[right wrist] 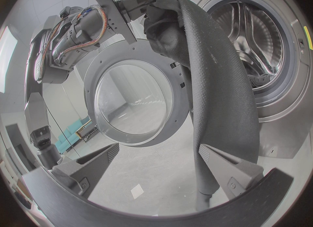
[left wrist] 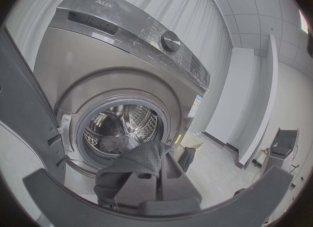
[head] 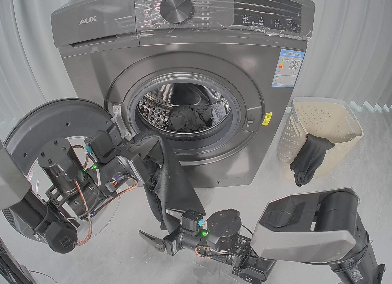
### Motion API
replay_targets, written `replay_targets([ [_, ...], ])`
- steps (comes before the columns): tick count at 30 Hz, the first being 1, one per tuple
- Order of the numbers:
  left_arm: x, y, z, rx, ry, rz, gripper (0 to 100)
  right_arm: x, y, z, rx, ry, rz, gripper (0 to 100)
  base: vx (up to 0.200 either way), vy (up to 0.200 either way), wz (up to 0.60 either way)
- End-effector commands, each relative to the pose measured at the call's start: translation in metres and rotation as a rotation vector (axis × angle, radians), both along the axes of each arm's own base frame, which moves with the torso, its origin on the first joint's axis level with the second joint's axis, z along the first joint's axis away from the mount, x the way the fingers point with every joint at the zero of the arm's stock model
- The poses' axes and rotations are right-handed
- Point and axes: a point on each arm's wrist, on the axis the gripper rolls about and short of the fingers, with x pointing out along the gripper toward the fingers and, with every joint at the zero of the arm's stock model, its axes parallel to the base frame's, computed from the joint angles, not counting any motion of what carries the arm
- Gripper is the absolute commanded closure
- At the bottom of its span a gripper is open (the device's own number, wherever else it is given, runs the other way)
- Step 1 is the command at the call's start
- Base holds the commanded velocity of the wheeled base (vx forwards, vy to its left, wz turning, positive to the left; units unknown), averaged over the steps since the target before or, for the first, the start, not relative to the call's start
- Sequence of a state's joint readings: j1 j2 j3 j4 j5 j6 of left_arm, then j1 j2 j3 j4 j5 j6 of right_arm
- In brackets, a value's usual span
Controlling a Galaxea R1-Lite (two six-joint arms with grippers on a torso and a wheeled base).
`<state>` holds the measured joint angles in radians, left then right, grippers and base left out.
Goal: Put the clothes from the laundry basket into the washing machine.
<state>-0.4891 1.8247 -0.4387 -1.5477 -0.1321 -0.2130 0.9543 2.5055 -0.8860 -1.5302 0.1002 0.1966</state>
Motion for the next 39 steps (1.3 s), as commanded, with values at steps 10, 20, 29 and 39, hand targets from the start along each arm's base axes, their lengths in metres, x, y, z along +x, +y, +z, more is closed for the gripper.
replay_targets([
  [10, 0.002, 0.0, 0.0, -0.003, -0.001, 0.004, 100, -0.016, 0.01, -0.004, 0.007, 0.041, 0.032, 0, 0.0, 0.0, 0.0],
  [20, 0.001, 0.0, 0.0, -0.003, -0.001, 0.003, 100, 0.012, 0.027, 0.007, 0.054, 0.007, -0.026, 0, 0.0, 0.0, 0.0],
  [29, 0.001, 0.0, 0.002, -0.005, -0.005, 0.003, 100, 0.057, 0.014, -0.008, 0.053, -0.014, -0.177, 0, 0.0, 0.0, 0.0],
  [39, 0.0, 0.0, 0.002, -0.006, -0.006, 0.001, 100, 0.077, 0.004, -0.007, 0.048, -0.062, -0.236, 0, 0.0, 0.0, 0.0],
])
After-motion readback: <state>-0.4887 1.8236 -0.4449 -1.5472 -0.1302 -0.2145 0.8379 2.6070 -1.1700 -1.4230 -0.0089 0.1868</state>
